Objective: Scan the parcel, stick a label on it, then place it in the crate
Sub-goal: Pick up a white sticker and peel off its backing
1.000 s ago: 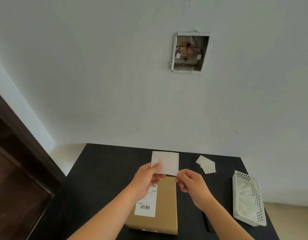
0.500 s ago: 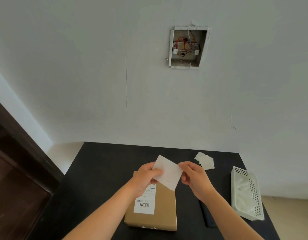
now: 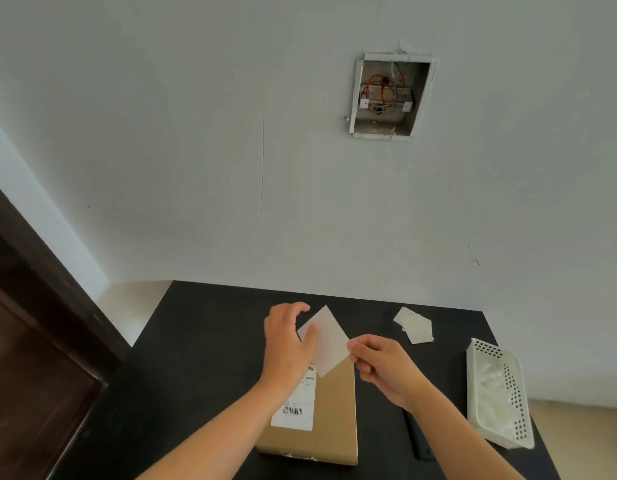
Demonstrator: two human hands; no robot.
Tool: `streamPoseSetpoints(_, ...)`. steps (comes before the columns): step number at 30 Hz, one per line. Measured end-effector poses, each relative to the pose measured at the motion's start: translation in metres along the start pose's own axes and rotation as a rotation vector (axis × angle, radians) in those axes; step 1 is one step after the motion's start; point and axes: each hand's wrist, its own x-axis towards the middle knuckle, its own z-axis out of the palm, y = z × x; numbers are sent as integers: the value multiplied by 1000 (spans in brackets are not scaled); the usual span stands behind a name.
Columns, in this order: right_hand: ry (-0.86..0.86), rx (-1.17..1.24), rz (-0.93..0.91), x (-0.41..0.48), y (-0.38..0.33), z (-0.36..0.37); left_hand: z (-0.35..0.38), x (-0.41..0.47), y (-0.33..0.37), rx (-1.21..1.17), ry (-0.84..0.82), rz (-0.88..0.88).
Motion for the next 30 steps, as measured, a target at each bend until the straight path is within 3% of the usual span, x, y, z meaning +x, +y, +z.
streamPoseSetpoints(2,16,59,-7,2,2,7,5,-10,6,-28,1,-11)
streamPoseSetpoints(5,36,147,-3,6,5,14,8,-13,14,-173,-15,-454)
streamPoseSetpoints(8,7,227,-2,9,6,18,5,-14,19,-487,-252,-798)
streamPoseSetpoints(10,-21,242,-1,10,5,21,3,-14,18,-729,-355,-904)
streamPoseSetpoints(14,-3,154,-29,10,3,29,3,-14,17,-843,-294,-882)
streamPoseSetpoints(18,27,66,-56,9,2,33,2,-11,15,-812,-230,-869)
streamPoseSetpoints(28,3,-65,-104,15,2,29,5,-6,14,-756,-282,-875)
streamPoseSetpoints(30,29,-104,-121,15,3,27,9,-5,11,-652,-243,-865)
